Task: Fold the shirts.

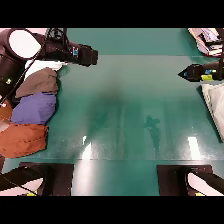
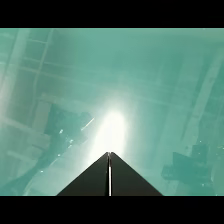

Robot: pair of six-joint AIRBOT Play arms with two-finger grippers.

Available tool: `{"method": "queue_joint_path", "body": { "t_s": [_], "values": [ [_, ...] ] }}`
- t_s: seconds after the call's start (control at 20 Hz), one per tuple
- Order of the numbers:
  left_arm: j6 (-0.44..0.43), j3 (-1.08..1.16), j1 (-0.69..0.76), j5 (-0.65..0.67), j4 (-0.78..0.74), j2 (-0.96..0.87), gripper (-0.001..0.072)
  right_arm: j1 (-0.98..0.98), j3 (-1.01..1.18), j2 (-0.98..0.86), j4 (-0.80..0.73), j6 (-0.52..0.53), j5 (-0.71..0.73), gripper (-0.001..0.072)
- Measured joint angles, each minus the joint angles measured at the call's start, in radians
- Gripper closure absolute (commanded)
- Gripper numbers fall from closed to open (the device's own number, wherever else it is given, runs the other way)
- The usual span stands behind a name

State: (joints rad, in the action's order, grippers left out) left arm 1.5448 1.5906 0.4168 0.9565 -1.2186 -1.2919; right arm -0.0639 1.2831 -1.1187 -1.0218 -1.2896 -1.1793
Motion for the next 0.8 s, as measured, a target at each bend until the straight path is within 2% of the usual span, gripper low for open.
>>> {"method": "queue_joint_path", "body": {
  "t_s": [0.75,0.8],
  "values": [
    [-0.002,0.000,0.000,-0.013,-0.001,0.000,0.0676,0.000,0.000,0.000,0.001,0.000,0.002,0.0699],
    [-0.010,0.000,0.000,-0.029,-0.006,0.000,0.0404,0.000,0.000,0.000,0.001,0.000,0.002,0.0699]
  ]
}}
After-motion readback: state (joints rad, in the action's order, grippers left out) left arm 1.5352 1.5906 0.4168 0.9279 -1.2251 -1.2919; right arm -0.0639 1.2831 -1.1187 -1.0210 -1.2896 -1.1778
